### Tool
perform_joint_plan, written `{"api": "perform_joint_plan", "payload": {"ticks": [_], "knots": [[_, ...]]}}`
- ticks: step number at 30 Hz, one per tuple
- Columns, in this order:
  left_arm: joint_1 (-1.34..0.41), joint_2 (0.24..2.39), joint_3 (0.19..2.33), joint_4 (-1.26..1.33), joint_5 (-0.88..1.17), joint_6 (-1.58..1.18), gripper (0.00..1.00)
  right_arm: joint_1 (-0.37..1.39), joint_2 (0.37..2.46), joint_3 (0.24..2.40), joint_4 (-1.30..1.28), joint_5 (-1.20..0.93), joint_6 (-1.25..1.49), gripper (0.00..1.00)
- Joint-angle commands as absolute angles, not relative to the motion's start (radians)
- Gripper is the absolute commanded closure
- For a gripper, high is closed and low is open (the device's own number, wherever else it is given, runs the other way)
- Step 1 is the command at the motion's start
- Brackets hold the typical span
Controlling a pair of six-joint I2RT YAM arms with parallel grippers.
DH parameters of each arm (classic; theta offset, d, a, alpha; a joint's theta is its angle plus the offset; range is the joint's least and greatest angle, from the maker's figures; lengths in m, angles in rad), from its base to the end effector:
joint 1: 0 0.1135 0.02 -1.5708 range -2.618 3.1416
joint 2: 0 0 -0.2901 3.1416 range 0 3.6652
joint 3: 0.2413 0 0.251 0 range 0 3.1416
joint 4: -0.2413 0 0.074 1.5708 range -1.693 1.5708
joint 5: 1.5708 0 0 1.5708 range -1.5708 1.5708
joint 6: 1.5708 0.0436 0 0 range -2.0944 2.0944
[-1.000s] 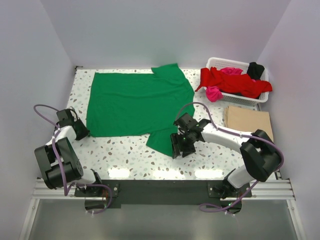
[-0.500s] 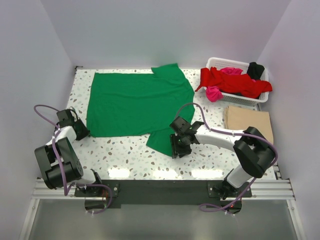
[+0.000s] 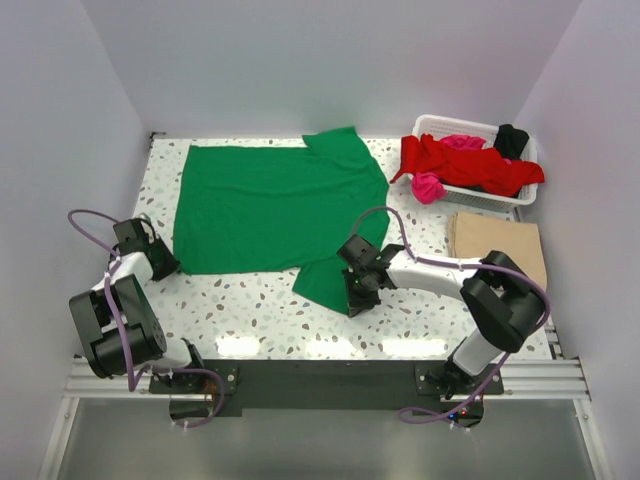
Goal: Fold and stack the t-shirts
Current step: Flatten the tshirt out, then fold the tshirt
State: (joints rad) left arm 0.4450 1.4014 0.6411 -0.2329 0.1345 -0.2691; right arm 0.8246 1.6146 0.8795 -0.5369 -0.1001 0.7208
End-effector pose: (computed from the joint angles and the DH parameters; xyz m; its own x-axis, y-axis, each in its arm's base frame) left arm 0.2309 0.1036 0.1768 -0.6331 -0.5938 -0.4965 -0.5485 0.7968 -0.2535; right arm 0.1925 0.2146 0.1722 -0.9828 -0.0957 -0.1581 -0.1357 0.9544 0.2660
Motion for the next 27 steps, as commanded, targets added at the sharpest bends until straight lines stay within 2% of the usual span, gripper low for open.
{"api": "perform_joint_plan", "payload": {"ticks": [1,2,27], "knots": [[0.454,1.376,0.644,-0.213,0.143,-0.273,1.0,0.833,1.62,0.865,-0.506,-0.11,0.73,0.97],[0.453,1.373,0.647,-0.219,0.137,-0.275,1.0,0.834,1.606,0.868,-0.514,-0.112,0.73,1.0],[0.454,1.154,0.657,-0.374,0.071,-0.308,1.0,0.839,1.302,0.857,-0.922,-0.193,0.678,1.0]]}}
